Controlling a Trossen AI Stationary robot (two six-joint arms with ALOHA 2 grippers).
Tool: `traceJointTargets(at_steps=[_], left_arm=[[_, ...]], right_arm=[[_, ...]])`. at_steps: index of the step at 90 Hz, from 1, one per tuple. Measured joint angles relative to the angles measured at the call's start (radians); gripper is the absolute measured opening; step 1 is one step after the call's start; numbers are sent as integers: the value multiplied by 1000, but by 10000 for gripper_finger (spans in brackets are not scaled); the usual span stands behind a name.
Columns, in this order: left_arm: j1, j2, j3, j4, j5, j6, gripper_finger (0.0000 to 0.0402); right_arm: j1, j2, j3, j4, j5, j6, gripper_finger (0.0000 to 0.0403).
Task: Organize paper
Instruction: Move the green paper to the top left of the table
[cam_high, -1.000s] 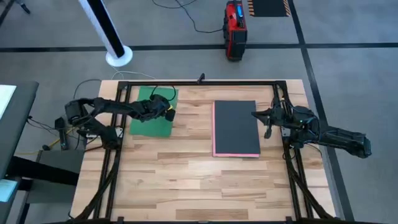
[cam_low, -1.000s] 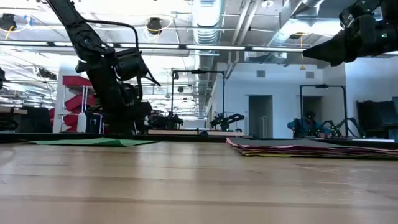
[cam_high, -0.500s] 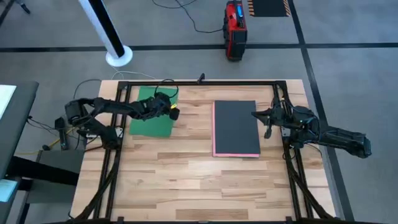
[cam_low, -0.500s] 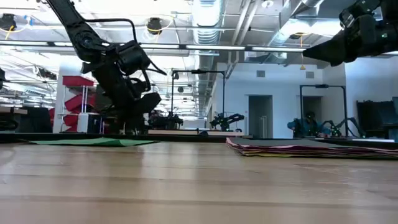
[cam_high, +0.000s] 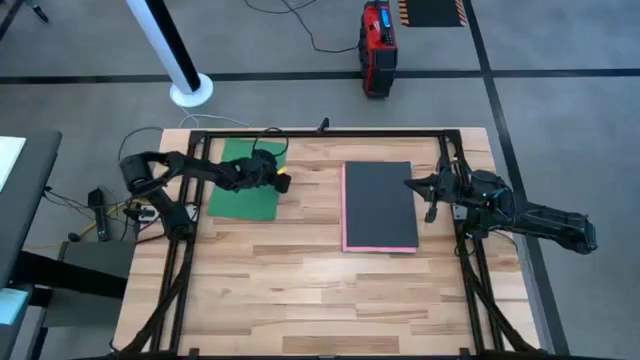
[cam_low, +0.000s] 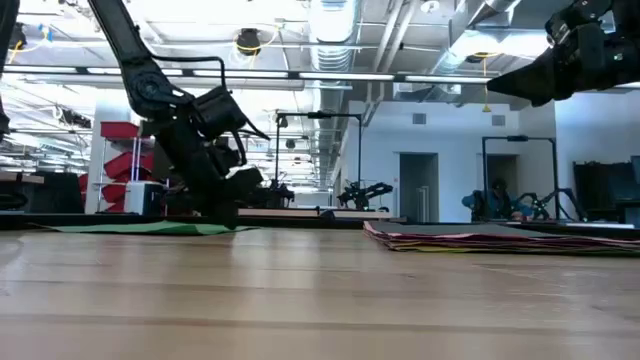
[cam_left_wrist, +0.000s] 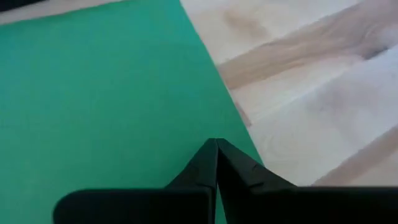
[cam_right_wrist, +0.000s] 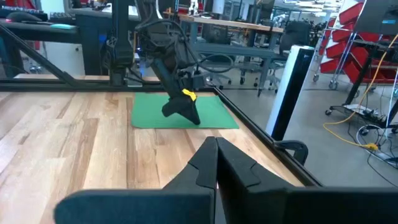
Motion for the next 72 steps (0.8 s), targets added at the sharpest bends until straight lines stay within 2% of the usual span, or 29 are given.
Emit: traceJointTargets(at_steps=[11, 42, 72], left_arm=[[1, 3, 0, -5, -41, -38, 0], [3, -1, 0, -35, -71, -23, 0], [33, 1, -1, -11, -54, -26, 0]], right_arm=[[0, 0, 0, -1, 0, 0, 0], [0, 0, 0, -3, 0, 0, 0], [0, 0, 0, -3, 0, 0, 0]])
